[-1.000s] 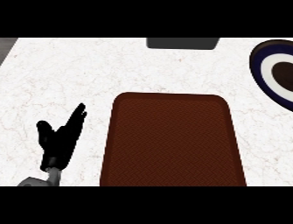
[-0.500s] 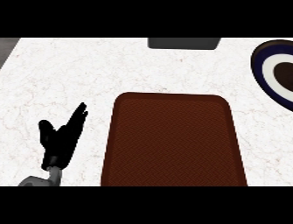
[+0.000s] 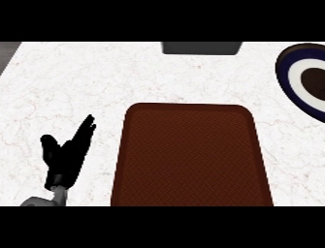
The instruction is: Pick the sweet potato from the tray and place it in the plate
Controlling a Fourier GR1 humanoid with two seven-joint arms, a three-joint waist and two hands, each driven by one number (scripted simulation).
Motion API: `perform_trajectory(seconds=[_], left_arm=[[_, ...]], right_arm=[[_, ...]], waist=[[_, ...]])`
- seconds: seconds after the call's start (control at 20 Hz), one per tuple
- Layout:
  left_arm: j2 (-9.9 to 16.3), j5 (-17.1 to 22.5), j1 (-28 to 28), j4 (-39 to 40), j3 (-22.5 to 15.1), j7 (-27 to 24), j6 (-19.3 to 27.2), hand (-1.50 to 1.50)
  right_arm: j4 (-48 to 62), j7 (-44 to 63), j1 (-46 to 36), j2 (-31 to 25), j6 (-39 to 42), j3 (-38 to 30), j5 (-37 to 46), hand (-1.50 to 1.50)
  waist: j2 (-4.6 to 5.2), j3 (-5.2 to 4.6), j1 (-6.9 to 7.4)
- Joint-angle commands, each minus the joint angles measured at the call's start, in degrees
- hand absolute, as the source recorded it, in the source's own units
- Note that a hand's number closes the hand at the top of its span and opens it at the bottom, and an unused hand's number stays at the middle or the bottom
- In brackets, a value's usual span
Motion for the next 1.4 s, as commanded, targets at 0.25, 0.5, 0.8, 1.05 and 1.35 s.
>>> perform_trajectory(seconds=[0.25, 0.5, 0.8, 1.05, 1.35], left_arm=[[-0.25, 0.45, 1.9, 0.72, 1.03, 0.43, -0.04, 0.0], [0.5, 0.55, 1.91, -1.06, 1.17, 1.85, -0.81, 0.0], [-1.69, -0.47, 1.99, -0.17, 1.09, 2.0, 0.29, 0.0], [0.7, 0.28, 2.16, -1.0, 3.33, 3.76, -3.19, 0.0], [-1.8, -1.76, 2.35, -0.07, 4.13, 2.18, -3.2, 0.0]], right_arm=[[-24.26, -2.51, 15.08, 5.05, -5.23, 10.85, -16.27, -1.5], [-37.51, -3.23, 25.78, 2.79, -5.28, 22.86, -24.57, -1.5], [-45.8, -10.19, 34.06, 8.07, -5.33, 26.47, -27.07, -1.5], [-44.71, -14.33, 37.28, 7.11, -5.35, 28.66, -32.2, -1.5], [-43.27, -20.56, 37.95, 8.23, -5.36, 29.61, -36.97, -1.5]], waist=[[-0.42, -0.33, -1.52], [-0.57, -0.37, -1.76], [-0.51, -0.49, -1.5], [-0.59, -0.58, -1.42], [-0.62, -0.64, -1.53]])
